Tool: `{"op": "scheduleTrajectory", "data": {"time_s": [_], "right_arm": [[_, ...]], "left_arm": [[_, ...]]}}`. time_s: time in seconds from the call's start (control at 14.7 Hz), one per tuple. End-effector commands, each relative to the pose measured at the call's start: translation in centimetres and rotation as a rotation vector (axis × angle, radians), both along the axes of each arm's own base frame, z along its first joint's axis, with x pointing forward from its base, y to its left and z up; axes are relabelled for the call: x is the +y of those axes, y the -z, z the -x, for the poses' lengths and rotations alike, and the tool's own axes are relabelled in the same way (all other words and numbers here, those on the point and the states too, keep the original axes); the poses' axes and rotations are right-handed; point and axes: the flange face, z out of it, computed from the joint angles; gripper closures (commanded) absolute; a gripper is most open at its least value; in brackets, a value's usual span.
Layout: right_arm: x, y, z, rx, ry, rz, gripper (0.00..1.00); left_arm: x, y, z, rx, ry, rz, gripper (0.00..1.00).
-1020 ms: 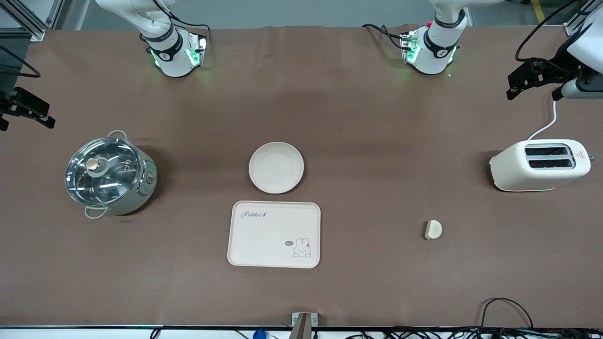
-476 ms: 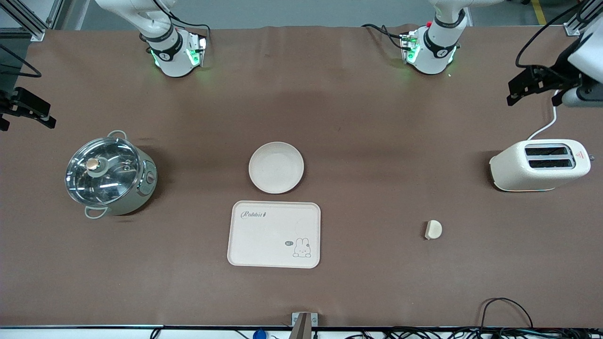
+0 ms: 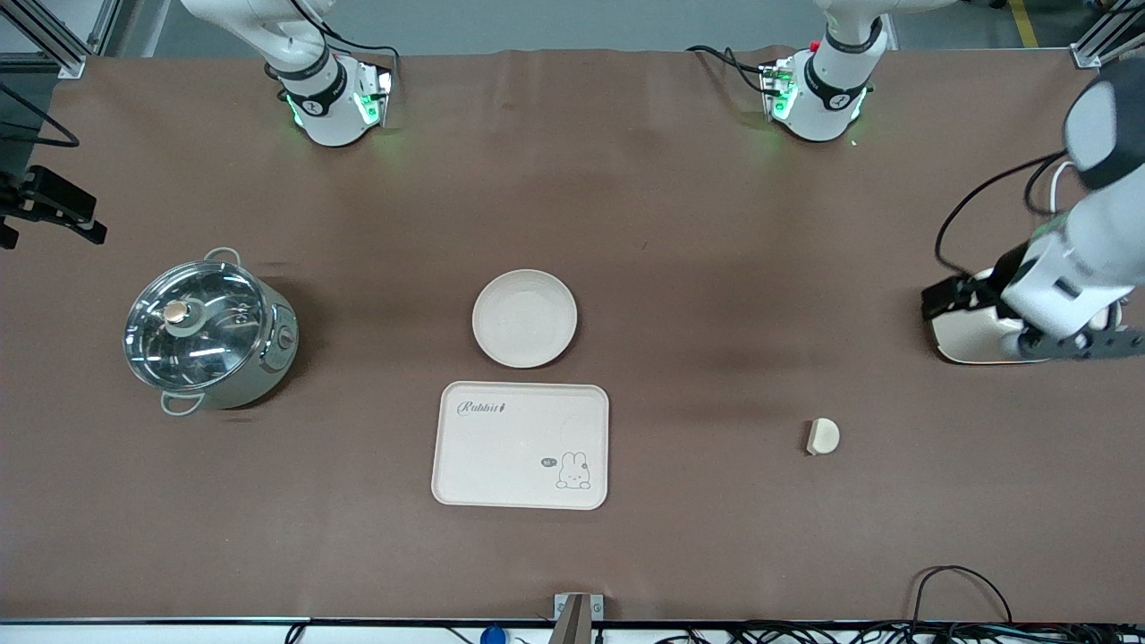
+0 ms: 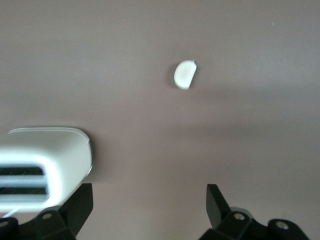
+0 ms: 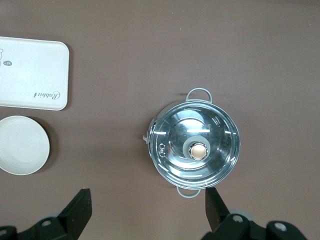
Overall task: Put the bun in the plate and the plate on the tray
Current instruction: 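Reach the left gripper down to the white bun and grasp it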
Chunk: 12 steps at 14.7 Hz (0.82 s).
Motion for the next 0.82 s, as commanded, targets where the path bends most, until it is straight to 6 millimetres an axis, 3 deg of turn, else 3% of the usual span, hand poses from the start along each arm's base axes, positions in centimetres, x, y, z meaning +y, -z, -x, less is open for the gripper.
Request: {"op": "scheduleTrajectory", "data": {"time_s": [0.0, 0.48, 0.75], "right_arm": [[0.0, -0.2, 0.7, 0.003, -0.001, 0.002, 0.0], [0.2, 1.1, 0.7, 0.035, -0.001, -0.016, 0.0], [1.1, 1.1, 0.8, 0.041, -0.014, -0.058, 0.0]], "left_arm": [[-0.2, 5.0, -1.5, -0.051, -0.008, -0.006, 0.0], [-1.3, 18.0, -4.9, -0.117, 0.007, 0.033, 0.0], [-2.0, 23.1, -5.4, -0.121, 0.011, 0.049, 0.05]]}}
